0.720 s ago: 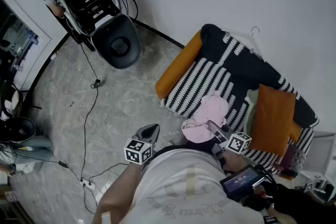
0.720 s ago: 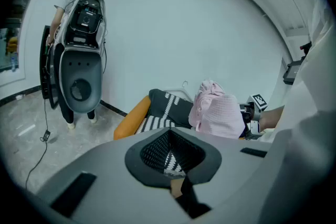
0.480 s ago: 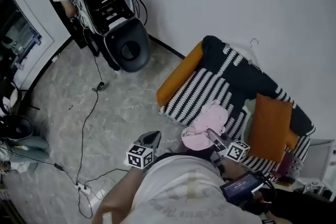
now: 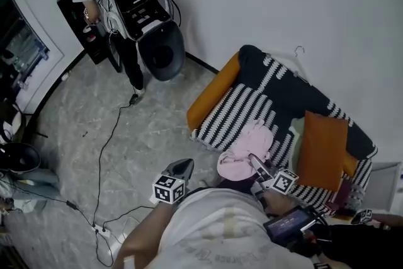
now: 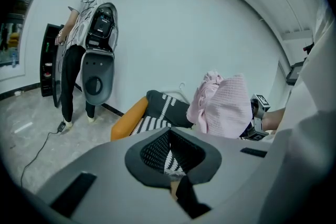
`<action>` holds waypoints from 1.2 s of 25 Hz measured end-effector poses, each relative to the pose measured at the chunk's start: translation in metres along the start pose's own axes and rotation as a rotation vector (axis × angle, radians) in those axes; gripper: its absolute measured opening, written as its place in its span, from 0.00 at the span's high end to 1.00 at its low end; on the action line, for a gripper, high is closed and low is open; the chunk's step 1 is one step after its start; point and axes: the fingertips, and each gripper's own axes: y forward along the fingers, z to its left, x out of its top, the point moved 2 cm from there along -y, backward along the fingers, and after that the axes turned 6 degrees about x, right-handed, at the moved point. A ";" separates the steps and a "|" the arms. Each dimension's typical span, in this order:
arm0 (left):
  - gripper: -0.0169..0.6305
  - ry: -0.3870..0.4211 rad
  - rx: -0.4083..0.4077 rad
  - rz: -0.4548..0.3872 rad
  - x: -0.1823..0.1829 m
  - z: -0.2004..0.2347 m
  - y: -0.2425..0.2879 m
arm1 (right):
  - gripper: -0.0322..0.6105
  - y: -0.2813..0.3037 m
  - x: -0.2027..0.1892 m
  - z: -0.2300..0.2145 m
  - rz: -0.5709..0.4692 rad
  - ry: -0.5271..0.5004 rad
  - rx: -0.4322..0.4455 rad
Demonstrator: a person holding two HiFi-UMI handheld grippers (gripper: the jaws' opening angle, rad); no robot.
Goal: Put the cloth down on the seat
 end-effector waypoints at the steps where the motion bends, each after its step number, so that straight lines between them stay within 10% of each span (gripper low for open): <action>1: 0.96 -0.002 0.002 0.007 0.004 -0.005 0.007 | 0.58 0.001 0.008 -0.006 0.005 0.008 -0.004; 11: 0.95 -0.034 0.051 0.091 0.013 -0.048 0.105 | 0.58 -0.015 0.073 -0.103 0.065 0.113 -0.036; 30: 0.96 0.017 0.091 0.115 0.057 -0.006 0.120 | 0.58 0.057 0.071 -0.114 0.141 0.168 0.015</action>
